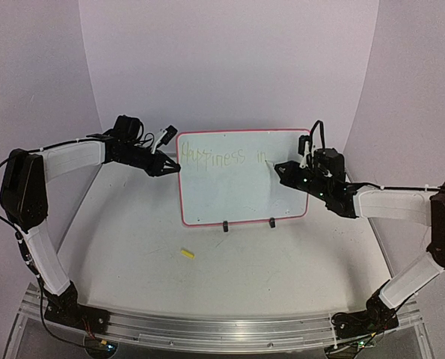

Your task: Write a sentence on the whiteboard

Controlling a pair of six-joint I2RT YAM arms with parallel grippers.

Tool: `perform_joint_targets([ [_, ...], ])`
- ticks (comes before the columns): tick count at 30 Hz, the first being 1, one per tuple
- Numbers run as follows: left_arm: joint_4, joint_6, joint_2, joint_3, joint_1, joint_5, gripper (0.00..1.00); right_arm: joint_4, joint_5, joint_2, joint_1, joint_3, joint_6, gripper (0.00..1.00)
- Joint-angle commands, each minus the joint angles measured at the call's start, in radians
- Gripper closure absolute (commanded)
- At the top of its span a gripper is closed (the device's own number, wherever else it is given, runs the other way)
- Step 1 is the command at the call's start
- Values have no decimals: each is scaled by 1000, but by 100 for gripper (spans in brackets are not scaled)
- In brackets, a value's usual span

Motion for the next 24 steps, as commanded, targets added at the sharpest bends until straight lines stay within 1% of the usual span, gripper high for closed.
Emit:
perform_joint_targets([
  [1, -20, 46, -29, 13, -24, -16, 100, -12, 23, -15, -6, -24, 20, 100],
  [6, -19, 46, -33, 12, -25, -17, 100, -11, 19, -50, -7, -20, 8, 100],
  [10, -19, 46, -37, 10, -25, -20, 100, -2, -14, -120, -7, -24, -9, 100],
  [14, -19, 47, -37, 11, -26, -20, 100, -40, 33, -177, -7, -25, -26, 100],
  [24, -20, 47, -31, 11, -25, -20, 100, -56, 76, -121, -13, 1, -54, 100],
])
